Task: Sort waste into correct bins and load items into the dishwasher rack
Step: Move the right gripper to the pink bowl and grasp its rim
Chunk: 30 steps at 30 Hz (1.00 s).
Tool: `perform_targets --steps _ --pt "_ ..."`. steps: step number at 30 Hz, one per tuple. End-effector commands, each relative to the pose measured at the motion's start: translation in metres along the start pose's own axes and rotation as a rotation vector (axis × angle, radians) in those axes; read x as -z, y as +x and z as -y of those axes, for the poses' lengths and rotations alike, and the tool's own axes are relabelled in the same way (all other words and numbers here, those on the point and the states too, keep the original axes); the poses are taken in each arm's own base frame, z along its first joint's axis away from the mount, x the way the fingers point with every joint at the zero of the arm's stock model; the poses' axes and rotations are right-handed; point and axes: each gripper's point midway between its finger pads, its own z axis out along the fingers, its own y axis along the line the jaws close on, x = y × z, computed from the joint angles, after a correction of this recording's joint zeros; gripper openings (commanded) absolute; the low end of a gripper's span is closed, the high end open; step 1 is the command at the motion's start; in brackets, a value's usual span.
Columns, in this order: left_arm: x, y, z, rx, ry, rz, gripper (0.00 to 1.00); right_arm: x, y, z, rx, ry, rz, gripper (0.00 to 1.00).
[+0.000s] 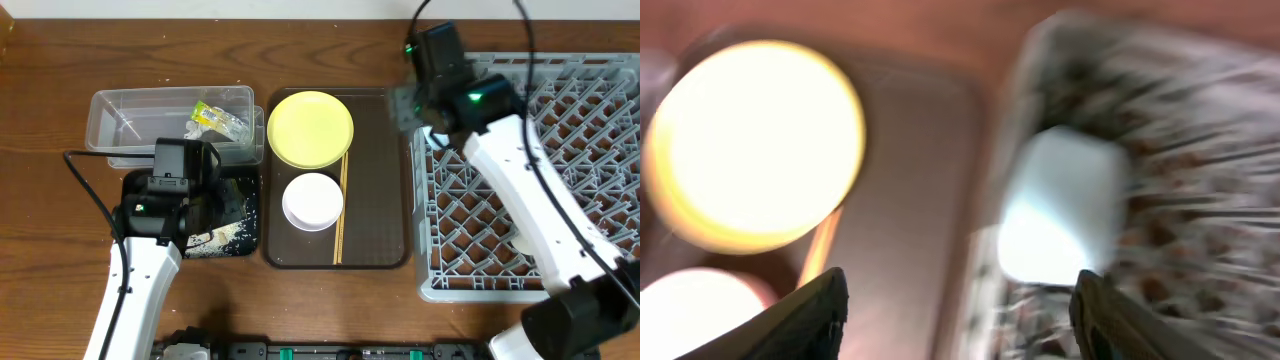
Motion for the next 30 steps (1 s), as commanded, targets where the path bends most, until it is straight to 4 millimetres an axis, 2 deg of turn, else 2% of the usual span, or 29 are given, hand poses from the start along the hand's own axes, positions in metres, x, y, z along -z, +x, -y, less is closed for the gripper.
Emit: perform_targets --steps 1,5,10,12,15,21,24,28,30 --pt "0.003 -0.003 -0.002 -0.003 -0.014 0.014 0.46 -0.017 0.028 -0.043 0.042 -0.182 -0.115 0.70" --pt "0.003 -0.005 -0.012 -0.001 -0.068 0.027 0.46 -0.034 0.057 -0.069 0.095 -0.215 -0.201 0.71" --pt "0.007 -0.005 -0.037 0.045 -0.210 0.046 0.46 -0.051 0.096 -0.106 0.157 -0.290 -0.316 0.72" --pt "0.009 -0.005 -0.047 0.070 -0.266 0.060 0.46 -0.058 0.111 -0.115 0.184 -0.291 -0.356 0.71" --pt "0.010 -0.005 -0.050 0.068 -0.282 0.062 0.46 -0.069 0.129 -0.126 0.218 -0.286 -0.405 0.68" --pt "0.010 -0.005 -0.050 0.068 -0.282 0.062 0.46 -0.094 0.158 -0.135 0.227 -0.259 -0.500 0.53" --pt "0.010 -0.005 -0.050 0.068 -0.282 0.062 0.46 -0.107 0.170 -0.135 0.216 -0.241 -0.542 0.50" --pt "0.010 -0.004 -0.050 0.068 -0.284 0.056 0.46 -0.119 0.175 -0.133 0.213 -0.227 -0.556 0.44" --pt "0.010 -0.004 -0.050 0.068 -0.284 0.055 0.46 -0.122 0.177 -0.133 0.212 -0.226 -0.558 0.33"
